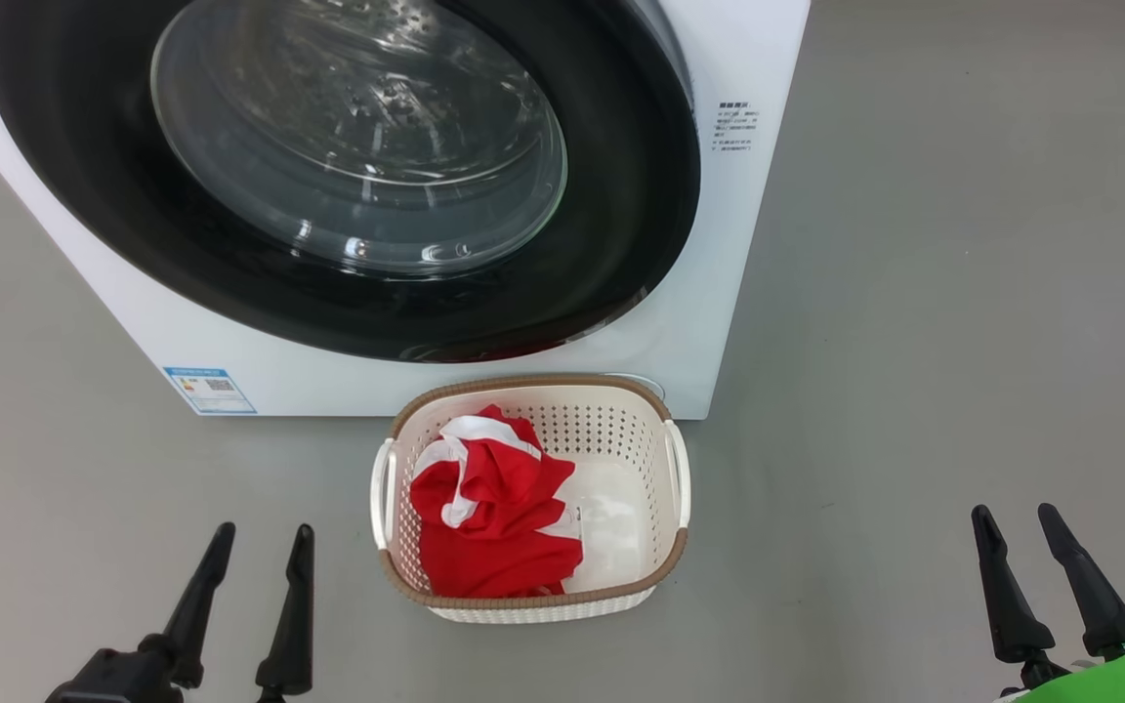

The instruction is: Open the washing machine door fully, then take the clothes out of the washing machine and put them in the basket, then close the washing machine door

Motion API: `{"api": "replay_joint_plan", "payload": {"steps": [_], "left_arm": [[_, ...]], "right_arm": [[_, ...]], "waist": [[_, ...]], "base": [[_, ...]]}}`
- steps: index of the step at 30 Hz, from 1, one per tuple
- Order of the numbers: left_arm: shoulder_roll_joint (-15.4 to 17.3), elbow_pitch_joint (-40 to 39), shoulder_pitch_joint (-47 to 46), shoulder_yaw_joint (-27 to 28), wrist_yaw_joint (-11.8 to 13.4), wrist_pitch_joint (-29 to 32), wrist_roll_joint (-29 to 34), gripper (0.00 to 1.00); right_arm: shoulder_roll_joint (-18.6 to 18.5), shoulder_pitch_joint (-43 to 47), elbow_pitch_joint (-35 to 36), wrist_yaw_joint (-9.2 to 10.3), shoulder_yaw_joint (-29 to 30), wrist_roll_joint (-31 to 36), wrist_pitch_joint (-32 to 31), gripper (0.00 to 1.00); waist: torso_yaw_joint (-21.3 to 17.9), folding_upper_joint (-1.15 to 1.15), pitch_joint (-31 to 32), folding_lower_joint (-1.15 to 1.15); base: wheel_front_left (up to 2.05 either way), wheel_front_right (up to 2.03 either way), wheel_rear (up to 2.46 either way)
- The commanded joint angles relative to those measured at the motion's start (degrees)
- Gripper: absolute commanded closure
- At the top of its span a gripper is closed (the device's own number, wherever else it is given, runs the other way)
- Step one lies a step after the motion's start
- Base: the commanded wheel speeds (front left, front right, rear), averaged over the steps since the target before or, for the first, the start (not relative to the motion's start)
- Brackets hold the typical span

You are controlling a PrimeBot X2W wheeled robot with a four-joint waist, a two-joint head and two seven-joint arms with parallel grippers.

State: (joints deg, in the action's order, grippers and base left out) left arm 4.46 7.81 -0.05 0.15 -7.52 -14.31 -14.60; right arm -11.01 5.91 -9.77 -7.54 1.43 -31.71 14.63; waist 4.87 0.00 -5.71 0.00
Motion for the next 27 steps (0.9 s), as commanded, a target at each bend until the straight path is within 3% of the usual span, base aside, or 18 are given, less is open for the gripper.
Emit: {"api": "replay_joint_plan", "payload": {"steps": [1, 17, 18, 27], "left_arm": [[0.85, -1.44, -0.81, 2.31, 0.03, -0.69, 0.47, 0.0], [0.47, -1.73, -0.83, 2.75, 0.03, -0.69, -1.12, 0.0], [-0.07, -0.13, 0.04, 0.51, 0.0, 0.0, -0.71, 1.0], [-1.49, 4.49, 0.19, -0.3, 0.0, 0.5, -2.21, 1.0]], "right_arm": [[-1.41, -0.13, 1.38, 0.05, -0.57, 0.43, 0.37, 0.0], [-1.05, -0.52, 1.38, 0.05, -0.8, 0.64, 0.37, 0.0], [0.17, -0.02, 0.01, 0.0, 0.01, 0.03, 0.0, 1.0], [3.09, -0.14, -4.44, 0.0, -0.55, -1.23, -0.37, 1.0]], "waist": [[-0.09, 0.0, -0.07, 0.0], [-0.27, 0.0, 0.0, 0.0], [-0.28, 0.0, 0.0, 0.0], [-0.34, 0.0, 0.03, 0.01]], "base": [[0.0, 0.0, 0.0], [0.0, 0.0, 0.0], [0.0, 0.0, 0.0], [0.0, 0.0, 0.0]]}}
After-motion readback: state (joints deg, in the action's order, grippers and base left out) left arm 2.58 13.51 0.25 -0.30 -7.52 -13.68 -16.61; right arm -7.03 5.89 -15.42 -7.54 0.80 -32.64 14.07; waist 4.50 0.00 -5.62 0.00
